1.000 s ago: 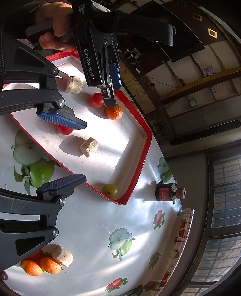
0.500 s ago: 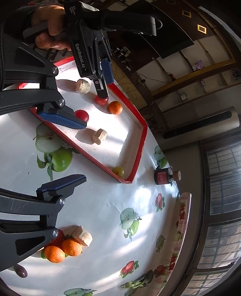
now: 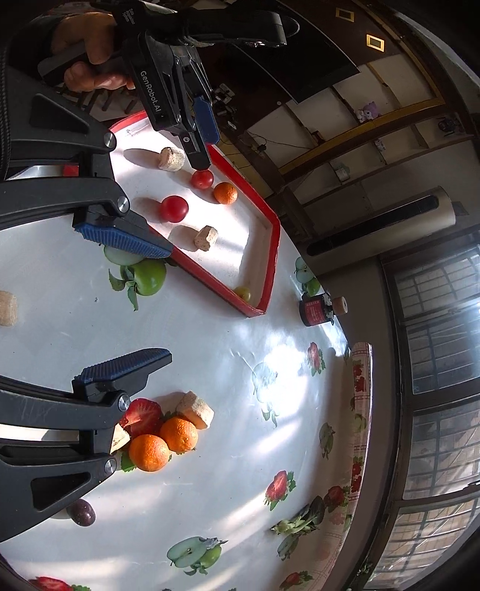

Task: Organize fruits
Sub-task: 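Move both tools back toward the remaining fruits on the table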

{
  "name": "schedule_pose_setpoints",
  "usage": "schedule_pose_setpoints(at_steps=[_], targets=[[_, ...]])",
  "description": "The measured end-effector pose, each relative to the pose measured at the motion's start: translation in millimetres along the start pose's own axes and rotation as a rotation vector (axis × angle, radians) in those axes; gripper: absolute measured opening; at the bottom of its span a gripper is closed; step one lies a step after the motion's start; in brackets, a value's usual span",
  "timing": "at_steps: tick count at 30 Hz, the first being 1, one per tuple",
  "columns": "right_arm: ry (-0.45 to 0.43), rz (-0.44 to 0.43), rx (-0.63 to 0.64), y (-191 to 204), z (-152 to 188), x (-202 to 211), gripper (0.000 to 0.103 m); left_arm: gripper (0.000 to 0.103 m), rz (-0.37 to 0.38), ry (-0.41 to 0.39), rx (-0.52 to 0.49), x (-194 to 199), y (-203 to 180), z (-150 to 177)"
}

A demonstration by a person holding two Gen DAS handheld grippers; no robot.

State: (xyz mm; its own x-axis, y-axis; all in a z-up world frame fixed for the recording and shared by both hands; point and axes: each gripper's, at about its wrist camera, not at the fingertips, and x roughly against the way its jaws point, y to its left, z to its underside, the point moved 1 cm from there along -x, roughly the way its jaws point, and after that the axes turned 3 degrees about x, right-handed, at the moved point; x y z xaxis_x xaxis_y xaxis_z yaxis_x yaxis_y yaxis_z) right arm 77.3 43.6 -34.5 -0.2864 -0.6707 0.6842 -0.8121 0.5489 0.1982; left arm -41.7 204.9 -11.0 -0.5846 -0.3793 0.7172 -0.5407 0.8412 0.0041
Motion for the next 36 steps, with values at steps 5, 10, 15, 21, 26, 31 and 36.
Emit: schedule_pose_setpoints(at_steps=[5,10,15,21,26,31,36], targets=[[-0.022,0.029,-0.038,-17,12,17,0.055,0.065,-0.005,-0.041,-0.040,16,-16,2],[-0.036,0.067,-0.069,-35,26,38,0.056,0.065,0.004,-0.071,-0.075,29,-35,4],[-0.045,0.108,-0.103,-54,40,56,0.056,0.066,0.021,-0.085,-0.106,38,-49,4],[-0.048,0.149,-0.138,-75,56,70,0.056,0.067,0.056,-0.064,-0.126,36,-65,10],[-0.041,0.173,-0.167,-90,68,76,0.056,0.067,0.100,-0.032,-0.141,32,-79,17],[-0.029,0.191,-0.189,-102,78,78,0.056,0.067,0.134,-0.008,-0.162,31,-93,25],[-0.021,0.199,-0.205,-108,84,78,0.056,0.067,0.174,0.018,-0.172,30,-102,30]])
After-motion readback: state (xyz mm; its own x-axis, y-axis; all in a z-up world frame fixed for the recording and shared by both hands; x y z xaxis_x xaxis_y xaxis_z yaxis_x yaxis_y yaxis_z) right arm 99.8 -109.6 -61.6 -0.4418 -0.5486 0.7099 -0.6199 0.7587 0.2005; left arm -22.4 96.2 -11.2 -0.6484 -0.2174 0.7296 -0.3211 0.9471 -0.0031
